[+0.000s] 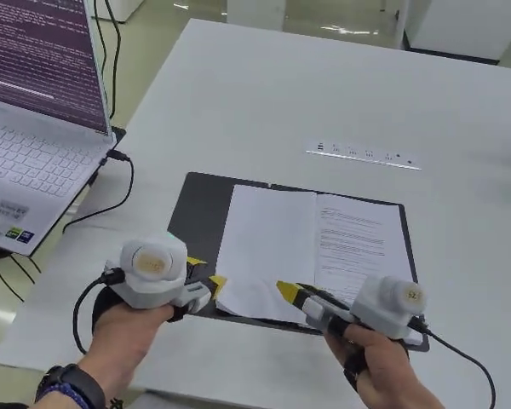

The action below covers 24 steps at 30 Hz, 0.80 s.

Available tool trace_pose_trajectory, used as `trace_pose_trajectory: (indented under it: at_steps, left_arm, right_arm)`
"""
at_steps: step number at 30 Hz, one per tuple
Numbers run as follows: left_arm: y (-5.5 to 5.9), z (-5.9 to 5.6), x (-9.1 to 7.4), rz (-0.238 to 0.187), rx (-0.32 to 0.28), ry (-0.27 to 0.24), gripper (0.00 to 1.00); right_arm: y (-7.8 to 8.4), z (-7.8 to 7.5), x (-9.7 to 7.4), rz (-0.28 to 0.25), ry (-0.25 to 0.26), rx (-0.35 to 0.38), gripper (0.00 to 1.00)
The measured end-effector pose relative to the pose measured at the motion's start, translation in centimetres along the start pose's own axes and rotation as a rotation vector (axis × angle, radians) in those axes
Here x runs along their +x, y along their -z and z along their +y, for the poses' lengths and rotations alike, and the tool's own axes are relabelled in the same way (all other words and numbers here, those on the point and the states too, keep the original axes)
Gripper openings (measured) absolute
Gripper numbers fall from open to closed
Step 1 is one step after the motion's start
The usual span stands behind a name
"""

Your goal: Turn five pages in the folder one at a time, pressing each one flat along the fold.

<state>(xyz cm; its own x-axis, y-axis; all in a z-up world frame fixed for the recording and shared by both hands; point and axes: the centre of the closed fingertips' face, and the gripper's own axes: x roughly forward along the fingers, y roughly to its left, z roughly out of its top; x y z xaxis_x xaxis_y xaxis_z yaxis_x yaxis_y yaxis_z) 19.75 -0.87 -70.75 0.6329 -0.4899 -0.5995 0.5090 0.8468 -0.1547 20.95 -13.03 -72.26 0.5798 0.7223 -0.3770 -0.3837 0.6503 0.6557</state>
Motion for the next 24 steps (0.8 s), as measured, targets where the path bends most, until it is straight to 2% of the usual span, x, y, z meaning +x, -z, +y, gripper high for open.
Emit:
trace_pose_trajectory:
  at_steps: [5, 12, 14, 20, 24]
  left_arm:
    - [1.1, -0.9, 1.6, 0.034, 0.011, 0.047, 0.14]
    - [2.2, -0.9, 3.8, 0.074, 0.018, 0.062, 0.05]
    - [2.4, -1.0, 4.2, 0.080, 0.010, 0.070, 0.05]
    - [3.3, -0.5, 5.3, 0.098, -0.029, 0.064, 0.00]
    - [4.5, -0.2, 5.7, 0.125, -0.038, 0.056, 0.00]
  right_arm:
    - [-0.6, -0.8, -0.7, -0.021, 0.015, 0.003, 0.33]
    - [-0.7, -1.8, -1.5, -0.023, 0.043, 0.016, 0.35]
    - [-0.7, -2.1, -1.6, -0.024, 0.051, 0.023, 0.35]
    - [-0.8, -2.5, -1.8, -0.028, 0.058, 0.023, 0.35]
    - [-0.9, -2.8, -1.8, -0.024, 0.066, -0.004, 0.40]
